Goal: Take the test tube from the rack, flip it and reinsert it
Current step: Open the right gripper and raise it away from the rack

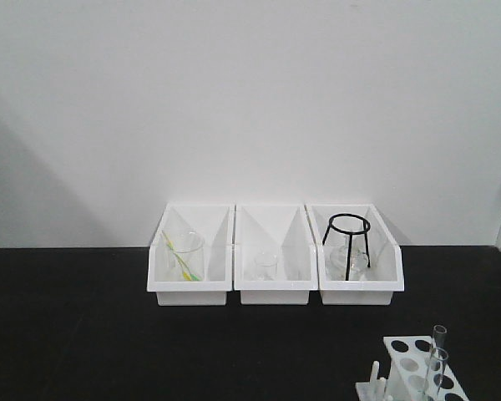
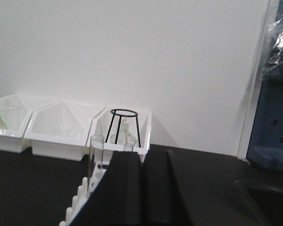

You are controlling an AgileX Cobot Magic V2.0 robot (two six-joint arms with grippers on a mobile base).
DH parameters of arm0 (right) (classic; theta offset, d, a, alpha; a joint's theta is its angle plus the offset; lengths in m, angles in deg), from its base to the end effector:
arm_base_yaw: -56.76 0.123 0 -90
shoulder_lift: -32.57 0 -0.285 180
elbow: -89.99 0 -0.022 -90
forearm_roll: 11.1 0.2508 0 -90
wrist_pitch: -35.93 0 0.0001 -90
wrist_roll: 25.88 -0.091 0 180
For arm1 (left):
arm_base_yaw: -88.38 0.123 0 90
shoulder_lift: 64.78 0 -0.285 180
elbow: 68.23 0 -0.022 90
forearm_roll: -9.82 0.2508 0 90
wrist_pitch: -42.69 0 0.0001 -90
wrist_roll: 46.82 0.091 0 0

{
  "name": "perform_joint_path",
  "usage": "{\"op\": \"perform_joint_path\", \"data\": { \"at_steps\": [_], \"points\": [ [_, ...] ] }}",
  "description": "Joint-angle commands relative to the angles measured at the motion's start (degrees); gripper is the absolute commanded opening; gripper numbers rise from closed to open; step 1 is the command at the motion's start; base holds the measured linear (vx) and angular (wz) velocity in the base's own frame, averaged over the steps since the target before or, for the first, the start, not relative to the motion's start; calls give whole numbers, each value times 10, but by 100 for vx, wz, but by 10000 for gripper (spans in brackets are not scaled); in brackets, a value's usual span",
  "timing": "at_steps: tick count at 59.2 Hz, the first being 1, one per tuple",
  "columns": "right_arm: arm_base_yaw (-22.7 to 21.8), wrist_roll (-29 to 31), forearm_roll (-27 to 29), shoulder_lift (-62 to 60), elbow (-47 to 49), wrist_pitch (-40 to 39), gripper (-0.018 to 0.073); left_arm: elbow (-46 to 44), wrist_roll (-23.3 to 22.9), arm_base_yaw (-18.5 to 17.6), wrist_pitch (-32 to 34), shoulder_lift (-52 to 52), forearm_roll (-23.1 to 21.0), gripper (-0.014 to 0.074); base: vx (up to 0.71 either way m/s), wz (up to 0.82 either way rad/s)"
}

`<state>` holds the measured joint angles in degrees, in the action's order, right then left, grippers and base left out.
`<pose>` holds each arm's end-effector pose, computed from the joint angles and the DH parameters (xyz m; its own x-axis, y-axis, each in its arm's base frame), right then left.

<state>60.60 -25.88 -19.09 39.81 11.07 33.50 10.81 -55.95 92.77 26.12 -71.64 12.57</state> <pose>0.0563 0.0043 0.2075 0.1176 -0.1313 -0.9843 -0.0570 0.9887 -0.1387 0.0542 0.0054 0.1772 -0.2034 -0.1290 -0.9705 -0.1136 0.9877 -0.1075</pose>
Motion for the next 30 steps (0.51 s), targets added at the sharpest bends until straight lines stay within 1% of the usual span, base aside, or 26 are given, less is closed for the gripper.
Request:
{"op": "perform_joint_path", "data": {
  "at_steps": [1,30],
  "points": [
    [12,6,-4,-7,-1,-18,-12,0,0,-4,50,6,-3,-6,0,0],
    [13,4,-3,-6,-1,-16,-12,0,0,-4,50,6,-3,-6,0,0]
  ]
}}
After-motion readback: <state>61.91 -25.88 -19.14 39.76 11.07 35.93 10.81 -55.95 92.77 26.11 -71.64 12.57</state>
